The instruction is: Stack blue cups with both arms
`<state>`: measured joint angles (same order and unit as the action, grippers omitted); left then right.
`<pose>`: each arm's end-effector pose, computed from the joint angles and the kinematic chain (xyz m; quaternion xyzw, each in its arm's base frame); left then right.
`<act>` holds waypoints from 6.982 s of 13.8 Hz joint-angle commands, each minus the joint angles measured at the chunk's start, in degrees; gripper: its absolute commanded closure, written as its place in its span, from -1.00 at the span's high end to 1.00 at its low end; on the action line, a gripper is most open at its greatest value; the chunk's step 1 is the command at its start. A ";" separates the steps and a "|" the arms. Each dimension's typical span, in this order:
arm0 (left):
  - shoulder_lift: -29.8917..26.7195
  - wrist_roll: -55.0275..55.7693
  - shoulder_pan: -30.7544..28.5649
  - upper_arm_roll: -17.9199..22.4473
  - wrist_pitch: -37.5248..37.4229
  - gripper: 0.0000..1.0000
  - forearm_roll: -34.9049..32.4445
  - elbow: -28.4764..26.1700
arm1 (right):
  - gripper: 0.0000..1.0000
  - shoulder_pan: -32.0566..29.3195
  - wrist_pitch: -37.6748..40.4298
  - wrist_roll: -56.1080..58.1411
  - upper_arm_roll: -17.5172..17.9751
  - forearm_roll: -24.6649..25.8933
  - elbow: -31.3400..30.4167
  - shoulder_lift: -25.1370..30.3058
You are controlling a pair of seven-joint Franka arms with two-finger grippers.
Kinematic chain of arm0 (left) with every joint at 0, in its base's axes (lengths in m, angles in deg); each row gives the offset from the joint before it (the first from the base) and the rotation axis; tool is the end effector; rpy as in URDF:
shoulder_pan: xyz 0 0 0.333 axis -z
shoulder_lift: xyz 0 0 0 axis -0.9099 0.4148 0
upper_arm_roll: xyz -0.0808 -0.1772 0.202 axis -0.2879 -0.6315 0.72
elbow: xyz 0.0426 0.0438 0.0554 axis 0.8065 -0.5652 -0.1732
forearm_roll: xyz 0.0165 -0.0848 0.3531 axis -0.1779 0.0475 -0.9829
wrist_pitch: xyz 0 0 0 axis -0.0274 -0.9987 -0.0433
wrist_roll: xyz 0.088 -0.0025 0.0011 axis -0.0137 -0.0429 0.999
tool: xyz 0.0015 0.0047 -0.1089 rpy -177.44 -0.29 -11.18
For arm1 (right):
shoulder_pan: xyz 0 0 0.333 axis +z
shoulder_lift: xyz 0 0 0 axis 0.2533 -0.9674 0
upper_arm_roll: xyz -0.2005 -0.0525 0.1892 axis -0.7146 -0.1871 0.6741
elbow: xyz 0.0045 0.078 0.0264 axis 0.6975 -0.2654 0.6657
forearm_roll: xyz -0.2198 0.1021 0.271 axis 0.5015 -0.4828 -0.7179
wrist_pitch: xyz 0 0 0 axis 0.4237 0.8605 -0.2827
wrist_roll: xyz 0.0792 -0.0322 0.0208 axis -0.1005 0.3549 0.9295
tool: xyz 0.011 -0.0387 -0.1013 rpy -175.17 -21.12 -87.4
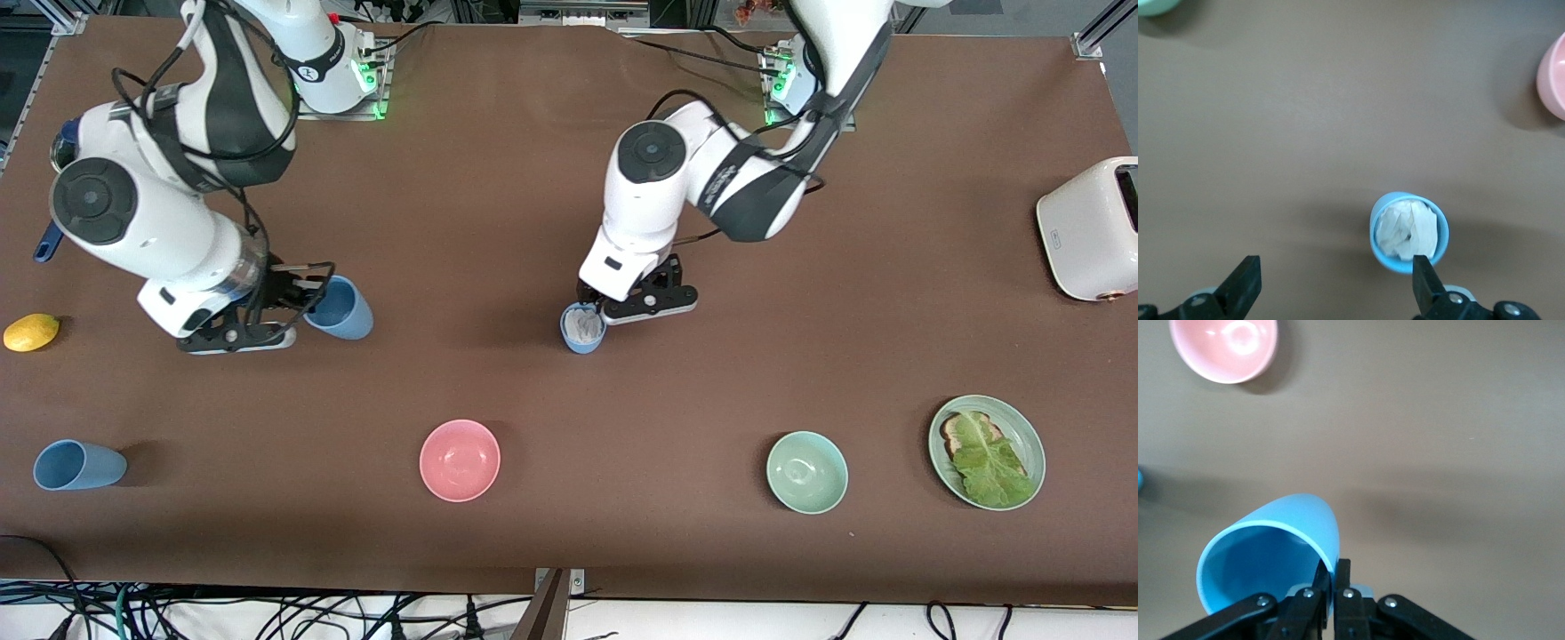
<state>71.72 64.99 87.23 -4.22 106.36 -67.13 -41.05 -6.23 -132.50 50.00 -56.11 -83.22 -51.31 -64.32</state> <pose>0.5196 -0.3910 0.3722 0.9934 0.1105 0.0264 0.0172 0.5779 0.1653 0.4259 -0.9986 -0.0347 0.0379 0.0129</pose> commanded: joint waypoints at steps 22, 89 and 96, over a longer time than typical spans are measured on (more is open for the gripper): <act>-21.79 -54.75 -18.66 19.45 -23.88 1.00 13.99 5.61 | -1.00 29.33 -3.82 -47.59 1.13 6.76 18.01 -16.78; -28.91 -61.91 -19.71 22.81 -31.52 1.00 13.74 2.45 | 1.00 -2.90 19.37 4.34 -0.81 3.77 6.85 10.71; -29.00 -62.00 -19.80 22.72 -33.02 1.00 13.74 2.53 | 1.00 -2.91 24.30 11.47 -8.64 -1.23 6.68 14.50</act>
<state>42.40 4.33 67.42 18.43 74.94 -54.30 -39.77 -9.18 -109.28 59.77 -63.38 -82.27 -42.50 -52.18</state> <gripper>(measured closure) 0.000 0.000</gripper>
